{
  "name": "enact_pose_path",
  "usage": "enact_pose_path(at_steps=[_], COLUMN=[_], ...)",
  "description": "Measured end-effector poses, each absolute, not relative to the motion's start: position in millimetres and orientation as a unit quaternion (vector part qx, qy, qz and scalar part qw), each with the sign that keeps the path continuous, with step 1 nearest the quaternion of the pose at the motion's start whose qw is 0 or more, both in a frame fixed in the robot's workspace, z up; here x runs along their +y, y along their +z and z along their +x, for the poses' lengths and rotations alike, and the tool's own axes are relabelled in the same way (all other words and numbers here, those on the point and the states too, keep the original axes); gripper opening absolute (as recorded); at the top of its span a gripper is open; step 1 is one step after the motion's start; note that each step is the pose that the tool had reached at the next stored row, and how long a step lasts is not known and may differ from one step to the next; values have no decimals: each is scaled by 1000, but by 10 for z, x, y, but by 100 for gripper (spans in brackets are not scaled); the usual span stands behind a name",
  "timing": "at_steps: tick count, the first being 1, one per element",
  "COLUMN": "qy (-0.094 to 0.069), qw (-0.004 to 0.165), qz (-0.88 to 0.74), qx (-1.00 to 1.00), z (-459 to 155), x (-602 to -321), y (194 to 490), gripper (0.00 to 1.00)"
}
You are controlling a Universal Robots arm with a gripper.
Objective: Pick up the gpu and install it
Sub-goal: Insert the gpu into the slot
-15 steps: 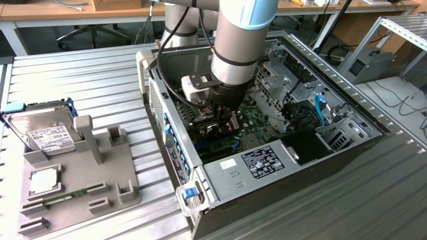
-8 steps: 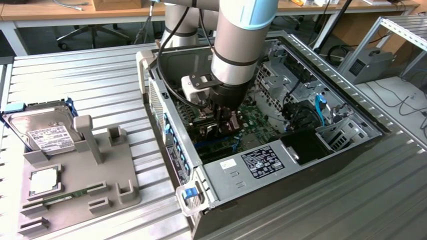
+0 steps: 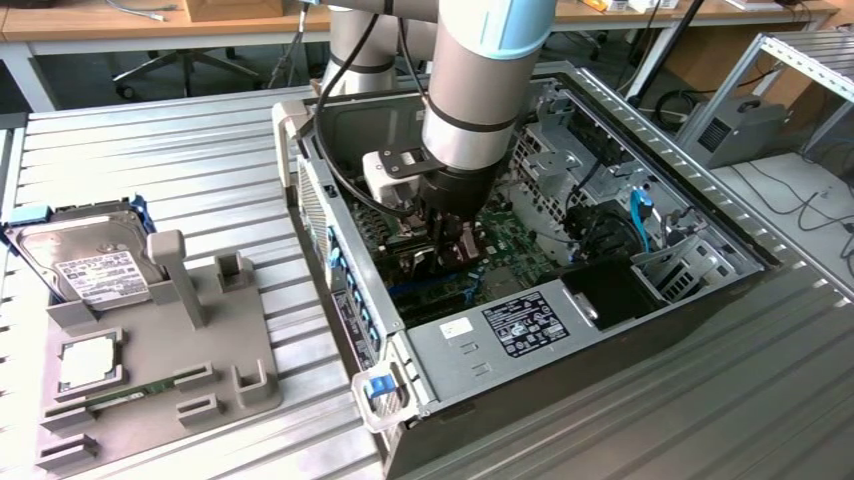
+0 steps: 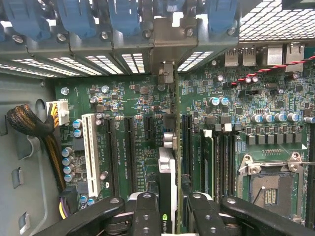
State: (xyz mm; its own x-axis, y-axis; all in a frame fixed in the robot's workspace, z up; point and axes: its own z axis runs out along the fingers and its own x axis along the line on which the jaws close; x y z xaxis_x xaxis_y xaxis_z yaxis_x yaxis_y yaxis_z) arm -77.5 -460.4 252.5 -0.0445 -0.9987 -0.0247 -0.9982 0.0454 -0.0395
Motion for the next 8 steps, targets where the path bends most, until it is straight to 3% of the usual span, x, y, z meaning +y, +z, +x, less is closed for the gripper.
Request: enact_pose_path(at_steps=[8], qy=[-5], qw=[23], qz=[-691], qx=[723], z=[-775], x=[-4604], y=[2611], gripper=[27])
